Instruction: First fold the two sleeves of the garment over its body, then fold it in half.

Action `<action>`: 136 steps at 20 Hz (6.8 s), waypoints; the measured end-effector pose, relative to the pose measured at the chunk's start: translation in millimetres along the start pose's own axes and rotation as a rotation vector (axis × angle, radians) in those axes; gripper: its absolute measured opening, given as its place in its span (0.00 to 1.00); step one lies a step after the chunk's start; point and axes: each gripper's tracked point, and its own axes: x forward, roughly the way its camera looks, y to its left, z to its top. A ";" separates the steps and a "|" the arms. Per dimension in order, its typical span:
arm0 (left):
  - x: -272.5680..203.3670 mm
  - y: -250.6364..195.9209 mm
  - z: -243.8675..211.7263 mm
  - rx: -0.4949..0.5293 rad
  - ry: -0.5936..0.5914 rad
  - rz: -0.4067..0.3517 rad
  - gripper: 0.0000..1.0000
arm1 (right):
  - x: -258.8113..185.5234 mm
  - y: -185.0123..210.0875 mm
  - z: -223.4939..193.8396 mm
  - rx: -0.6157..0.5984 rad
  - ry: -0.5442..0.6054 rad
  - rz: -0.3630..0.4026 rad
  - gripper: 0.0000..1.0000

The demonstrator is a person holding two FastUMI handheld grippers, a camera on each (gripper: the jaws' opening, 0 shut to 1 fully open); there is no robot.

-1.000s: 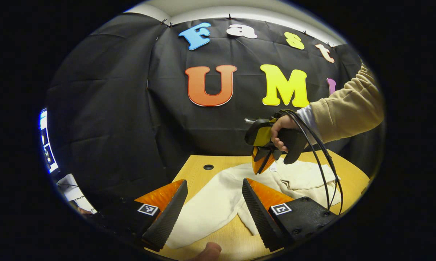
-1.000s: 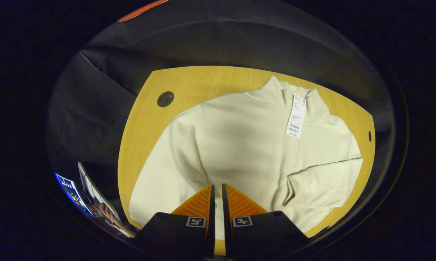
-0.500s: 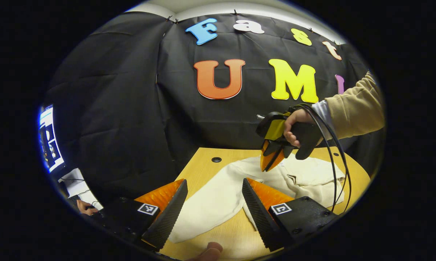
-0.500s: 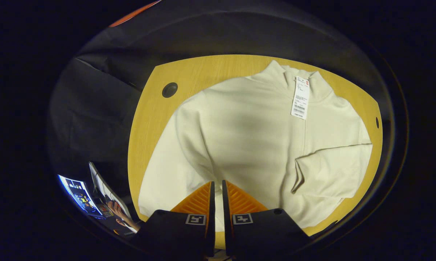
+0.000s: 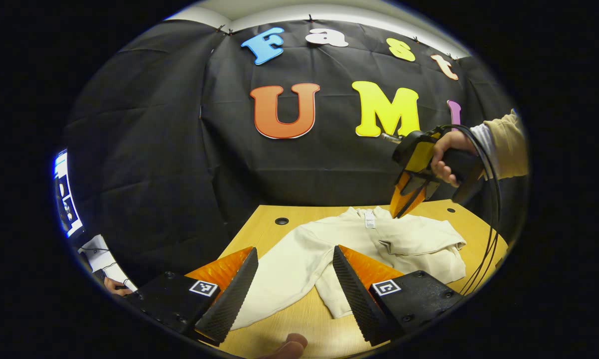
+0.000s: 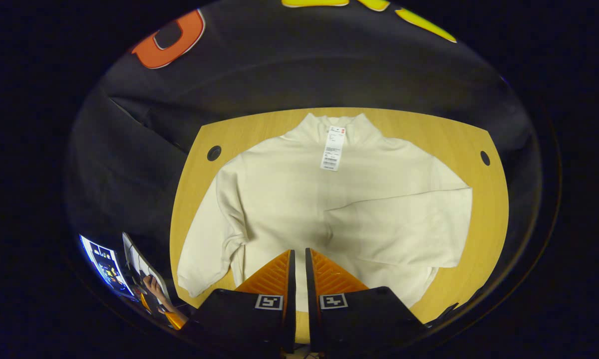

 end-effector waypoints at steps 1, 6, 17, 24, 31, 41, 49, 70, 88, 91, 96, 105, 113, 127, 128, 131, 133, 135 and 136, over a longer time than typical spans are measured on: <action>1.7 -7.2 -0.2 0.002 -0.007 -0.020 0.96 | -11.5 -23.5 -6.3 0.014 -0.021 -0.022 0.14; 7.1 -25.6 7.1 -0.008 -0.023 -0.072 0.96 | -56.6 -126.0 -71.8 0.113 -0.084 -0.126 0.12; 41.1 58.9 -68.2 -0.075 0.146 0.157 0.96 | -62.6 -136.3 -172.7 0.294 -0.089 -0.033 0.12; 21.1 126.5 -155.0 -0.189 0.377 0.426 0.97 | -87.6 -136.2 -157.9 0.230 -0.241 -0.006 0.59; -10.2 133.6 -216.3 -0.567 0.610 0.658 0.95 | -114.8 -146.2 -138.6 0.109 -0.393 -0.019 0.96; 3.2 134.7 -231.4 -0.632 0.836 0.638 0.92 | -150.9 -129.3 -120.9 -0.080 -0.539 -0.001 0.94; 9.0 129.1 -231.4 -0.665 0.935 0.581 0.71 | -159.5 -119.0 -107.6 -0.135 -0.600 0.032 0.98; 63.5 84.0 -84.2 -0.480 0.718 0.446 0.05 | -192.1 -164.2 -98.1 -0.140 -0.735 0.012 0.98; 231.4 -193.6 40.2 -0.181 0.576 0.061 0.04 | -206.0 -239.4 -94.0 -0.038 -0.737 -0.058 0.98; 250.3 -253.0 40.9 -0.149 0.587 -0.013 0.04 | -204.1 -250.6 -97.9 -0.041 -0.726 -0.078 0.98; 262.9 -334.4 44.1 -0.090 0.602 -0.105 0.04 | -200.7 -270.3 -106.9 -0.032 -0.698 -0.104 0.98; 270.4 -438.1 19.7 -0.031 0.651 -0.191 0.06 | -197.4 -311.1 -126.5 0.024 -0.659 -0.155 0.98; 257.7 -467.0 17.9 -0.105 0.653 -0.221 0.56 | -199.7 -331.9 -134.1 0.045 -0.642 -0.190 0.98; 233.6 -421.5 61.4 -0.085 0.508 -0.196 0.94 | -188.1 -297.9 -133.1 -0.008 -0.616 -0.182 0.98; 229.5 -413.7 64.0 -0.099 0.501 -0.196 0.94 | -185.9 -293.7 -132.3 -0.012 -0.611 -0.179 0.94; 216.4 -381.6 63.4 -0.122 0.496 -0.170 0.94 | -176.5 -278.5 -134.5 -0.019 -0.592 -0.155 0.98; 206.4 -358.0 59.7 -0.145 0.494 -0.148 0.94 | -167.6 -268.3 -135.9 -0.031 -0.570 -0.150 0.98; 195.5 -331.2 47.2 -0.158 0.510 -0.125 0.94 | -158.4 -255.6 -137.0 -0.039 -0.552 -0.133 0.98; 189.1 -316.2 40.3 -0.153 0.521 -0.109 0.94 | -153.1 -248.9 -139.4 -0.047 -0.536 -0.128 0.94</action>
